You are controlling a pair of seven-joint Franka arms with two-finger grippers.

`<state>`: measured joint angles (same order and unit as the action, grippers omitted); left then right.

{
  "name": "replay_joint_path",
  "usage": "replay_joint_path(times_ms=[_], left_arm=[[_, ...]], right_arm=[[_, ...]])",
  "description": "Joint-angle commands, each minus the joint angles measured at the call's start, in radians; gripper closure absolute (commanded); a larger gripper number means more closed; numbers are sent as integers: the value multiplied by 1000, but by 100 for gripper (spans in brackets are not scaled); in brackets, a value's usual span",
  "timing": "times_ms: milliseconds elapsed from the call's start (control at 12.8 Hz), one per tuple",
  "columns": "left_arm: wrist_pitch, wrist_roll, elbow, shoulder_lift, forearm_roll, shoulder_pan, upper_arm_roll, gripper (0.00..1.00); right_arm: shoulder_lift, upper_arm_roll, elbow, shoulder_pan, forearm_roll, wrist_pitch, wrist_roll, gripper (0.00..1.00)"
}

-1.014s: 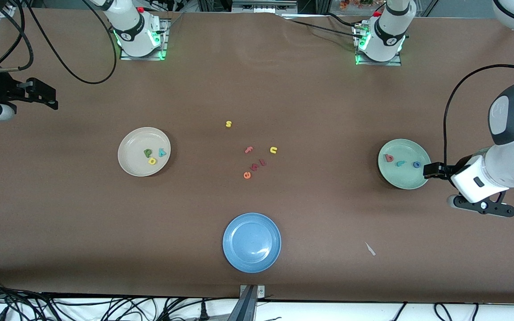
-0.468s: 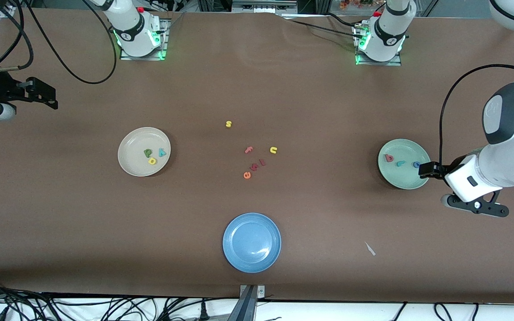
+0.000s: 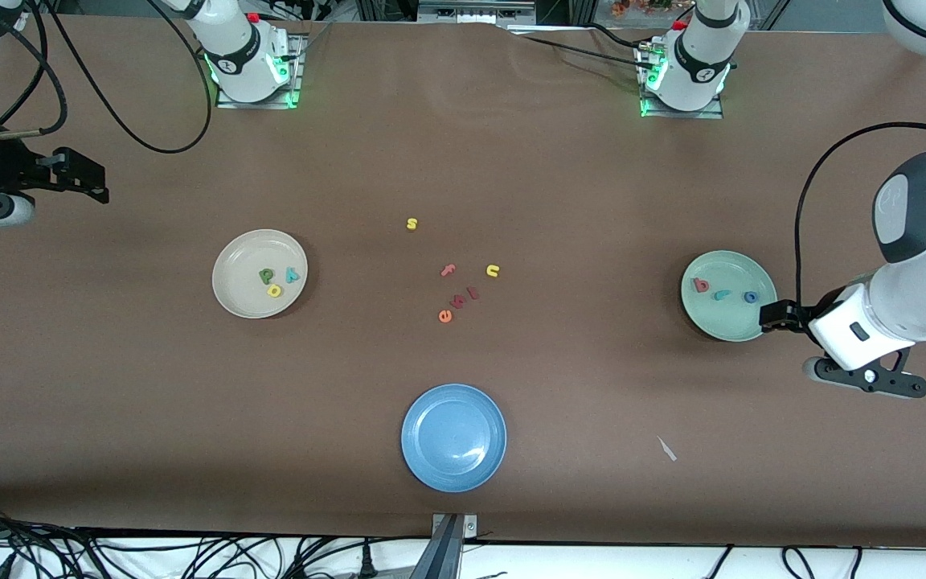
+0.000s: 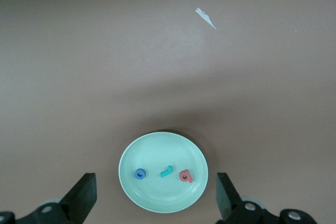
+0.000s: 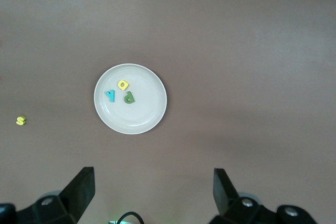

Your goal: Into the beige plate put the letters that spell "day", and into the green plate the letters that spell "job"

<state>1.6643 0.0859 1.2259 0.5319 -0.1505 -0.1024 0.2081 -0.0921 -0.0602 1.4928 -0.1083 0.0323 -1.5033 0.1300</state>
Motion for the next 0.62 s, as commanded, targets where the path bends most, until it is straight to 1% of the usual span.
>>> replay_joint_path(times_ms=[0,546], left_arm=[[14,24,1,-3,17,-2,-9,0],[14,24,0,-7,16,10,-3,1]], right_arm=[[0,5,-3,-2,9,-1,14,0],[-15,5,-6,-28,14,-18,11,0]])
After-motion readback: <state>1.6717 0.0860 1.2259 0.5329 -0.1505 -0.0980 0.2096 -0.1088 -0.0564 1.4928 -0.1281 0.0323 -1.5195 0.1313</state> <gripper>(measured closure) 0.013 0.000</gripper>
